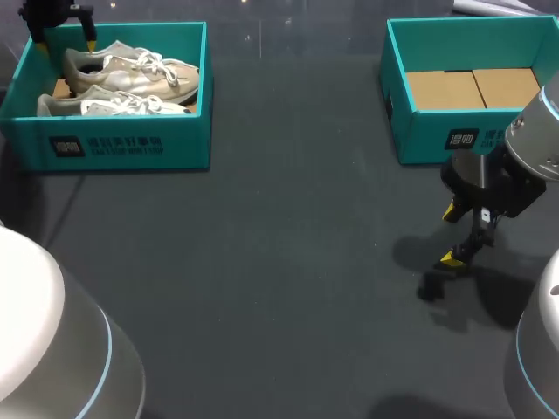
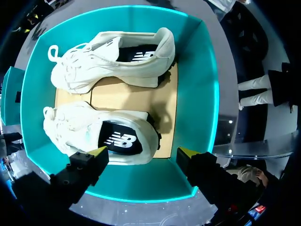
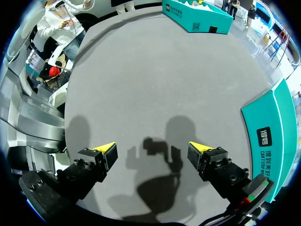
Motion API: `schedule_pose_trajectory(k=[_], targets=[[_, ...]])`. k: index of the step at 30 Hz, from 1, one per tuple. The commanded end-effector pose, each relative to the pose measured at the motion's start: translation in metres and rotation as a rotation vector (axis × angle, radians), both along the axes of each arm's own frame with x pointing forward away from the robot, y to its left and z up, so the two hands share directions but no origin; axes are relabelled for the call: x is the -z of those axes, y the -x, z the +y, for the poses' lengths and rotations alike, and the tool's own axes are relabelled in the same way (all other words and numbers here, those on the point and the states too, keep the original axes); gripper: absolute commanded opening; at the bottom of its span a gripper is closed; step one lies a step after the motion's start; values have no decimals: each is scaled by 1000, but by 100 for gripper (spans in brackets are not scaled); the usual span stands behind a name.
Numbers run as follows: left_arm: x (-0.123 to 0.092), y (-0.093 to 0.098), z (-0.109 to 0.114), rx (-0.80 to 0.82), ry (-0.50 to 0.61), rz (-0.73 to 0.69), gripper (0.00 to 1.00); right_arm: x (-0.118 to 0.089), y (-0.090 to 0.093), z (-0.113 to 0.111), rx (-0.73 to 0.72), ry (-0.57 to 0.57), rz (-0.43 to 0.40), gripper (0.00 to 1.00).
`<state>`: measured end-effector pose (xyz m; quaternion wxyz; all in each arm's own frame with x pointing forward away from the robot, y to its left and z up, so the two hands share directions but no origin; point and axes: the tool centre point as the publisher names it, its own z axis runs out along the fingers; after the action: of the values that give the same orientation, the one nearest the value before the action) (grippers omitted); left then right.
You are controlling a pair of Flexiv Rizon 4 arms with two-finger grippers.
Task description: Take the shoe out of the shoebox, open the shoe tongue, remove and reinsert the insole, then place the shoe into the shoebox
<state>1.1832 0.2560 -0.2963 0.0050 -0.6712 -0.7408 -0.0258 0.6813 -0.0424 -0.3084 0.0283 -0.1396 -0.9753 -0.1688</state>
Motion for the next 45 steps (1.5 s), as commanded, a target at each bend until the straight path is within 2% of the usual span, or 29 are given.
schedule_pose_trajectory(k=[1,9,17,25,29,42,45], targets=[[-19,26,-1,7,-10,-53,95,0,1,0,1,2,-2,100],[-42,50,0,21,-4,-66,93,0,1,0,1,2,-2,100],[-54,76,4,28,-8,-68,100,0,1,0,1,2,-2,100],[-68,89,7,22,-8,-67,100,0,1,0,1,2,-2,100],[-75,98,9,9,-11,-21,100,0,1,0,1,2,-2,100],[-75,98,9,9,-11,-21,100,0,1,0,1,2,-2,100],[-70,111,9,8,-18,-24,100,0,1,0,1,2,-2,100]])
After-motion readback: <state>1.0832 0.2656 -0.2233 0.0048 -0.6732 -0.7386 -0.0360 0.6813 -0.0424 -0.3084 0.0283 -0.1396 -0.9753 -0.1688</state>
